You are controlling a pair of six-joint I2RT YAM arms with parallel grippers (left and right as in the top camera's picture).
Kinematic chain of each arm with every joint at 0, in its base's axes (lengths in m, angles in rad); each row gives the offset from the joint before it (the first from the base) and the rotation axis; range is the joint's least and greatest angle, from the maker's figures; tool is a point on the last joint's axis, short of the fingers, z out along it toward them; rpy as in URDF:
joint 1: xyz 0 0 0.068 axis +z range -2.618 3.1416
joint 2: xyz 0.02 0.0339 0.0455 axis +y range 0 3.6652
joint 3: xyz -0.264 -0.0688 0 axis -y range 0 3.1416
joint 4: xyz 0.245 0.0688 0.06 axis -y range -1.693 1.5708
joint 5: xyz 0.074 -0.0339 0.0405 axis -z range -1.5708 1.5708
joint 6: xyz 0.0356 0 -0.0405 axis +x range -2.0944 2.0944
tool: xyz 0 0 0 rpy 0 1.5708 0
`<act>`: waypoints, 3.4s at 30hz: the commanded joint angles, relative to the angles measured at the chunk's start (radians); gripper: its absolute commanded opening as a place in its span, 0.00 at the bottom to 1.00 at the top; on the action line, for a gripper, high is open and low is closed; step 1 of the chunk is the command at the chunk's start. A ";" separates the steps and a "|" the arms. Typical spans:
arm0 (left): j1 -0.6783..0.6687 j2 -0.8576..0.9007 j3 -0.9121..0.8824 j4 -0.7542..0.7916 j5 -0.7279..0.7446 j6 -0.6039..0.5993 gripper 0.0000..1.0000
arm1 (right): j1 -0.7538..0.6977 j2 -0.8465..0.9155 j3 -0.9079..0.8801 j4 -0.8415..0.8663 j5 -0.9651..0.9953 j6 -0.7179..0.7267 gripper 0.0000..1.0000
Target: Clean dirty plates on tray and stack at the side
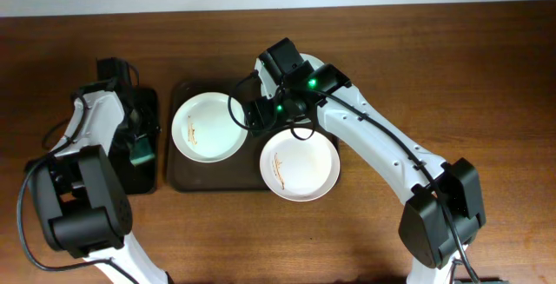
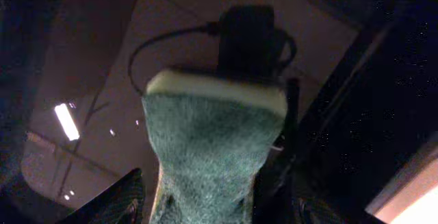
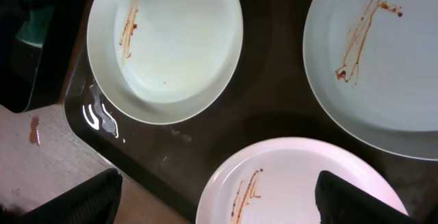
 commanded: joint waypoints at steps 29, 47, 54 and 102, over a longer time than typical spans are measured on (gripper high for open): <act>0.002 -0.102 0.024 -0.024 -0.166 0.064 0.01 | -0.002 0.003 0.018 0.022 0.016 0.001 0.90; 0.002 -0.042 -0.062 0.044 -0.050 0.158 0.52 | -0.002 0.003 0.018 0.021 0.016 0.001 0.90; 0.002 0.009 -0.032 -0.050 -0.040 0.144 0.74 | -0.002 0.003 0.017 0.010 0.016 0.001 0.90; 0.008 -0.233 0.228 -0.451 0.353 0.370 0.01 | -0.007 0.190 0.016 0.186 -0.042 0.122 0.47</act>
